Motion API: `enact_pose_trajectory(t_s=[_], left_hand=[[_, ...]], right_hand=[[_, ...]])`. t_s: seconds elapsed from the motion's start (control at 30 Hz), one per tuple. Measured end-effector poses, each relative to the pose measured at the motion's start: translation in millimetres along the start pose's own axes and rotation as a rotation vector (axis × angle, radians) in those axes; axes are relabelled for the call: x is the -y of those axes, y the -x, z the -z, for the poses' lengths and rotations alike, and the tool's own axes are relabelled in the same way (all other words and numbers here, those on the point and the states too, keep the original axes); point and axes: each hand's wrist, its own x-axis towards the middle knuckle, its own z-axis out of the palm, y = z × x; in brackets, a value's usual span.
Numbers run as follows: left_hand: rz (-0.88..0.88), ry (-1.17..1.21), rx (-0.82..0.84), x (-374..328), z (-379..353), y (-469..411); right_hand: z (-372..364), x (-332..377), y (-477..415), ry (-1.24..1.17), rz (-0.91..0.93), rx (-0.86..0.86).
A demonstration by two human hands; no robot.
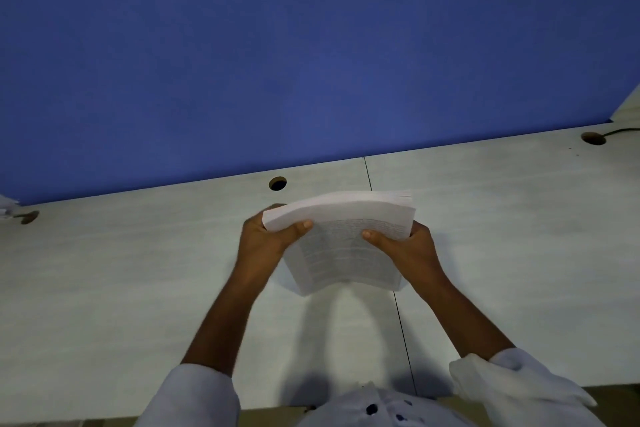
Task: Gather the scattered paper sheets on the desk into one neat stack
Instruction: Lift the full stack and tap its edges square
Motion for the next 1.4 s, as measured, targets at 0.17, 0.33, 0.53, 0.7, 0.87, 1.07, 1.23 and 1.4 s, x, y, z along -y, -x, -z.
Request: enact_pose_trajectory(t_s=[0.17,0.33,0.53,0.7,0.87,1.07,1.23,1.4], left_hand=[[-0.141,-0.615,0.285,-54.5,13.4,-14.2],[-0.347,-1.212,0.416,-68.5,-43.0,-15.3],[-0.357,-1.205,0.349,-75.6,-42.0,-19.7],[-0.018,-0.449,0.347,-66.6,31.3,-17.3],[0.326,-0.075,0.272,14.0,52.6,-3.3],[0.326,0.108,-0.023,72.0,38.2,20.1],[0.221,0.17,-0.107,75.4,40.2,18.5],[0.257,0.102,-0.101,94.7,43.7,24.2]], right_hand=[[3.2,-2.1,-3.7,0.0,-0.013,0.032],[3.6,-7.2,-5.0,0.012,0.003,0.036],[19.8,-44.1,-9.4,0.11,-0.066,-0.109],[34.2,-68.5,-5.9,-0.211,-0.389,-0.078],[34.4,-51.7,8.4,-0.363,-0.505,0.346],[15.7,-35.0,3.8,0.041,-0.238,0.131],[17.8,-22.8,-1.4,0.083,-0.097,0.07],[22.0,-45.6,2.5,0.13,-0.187,0.08]])
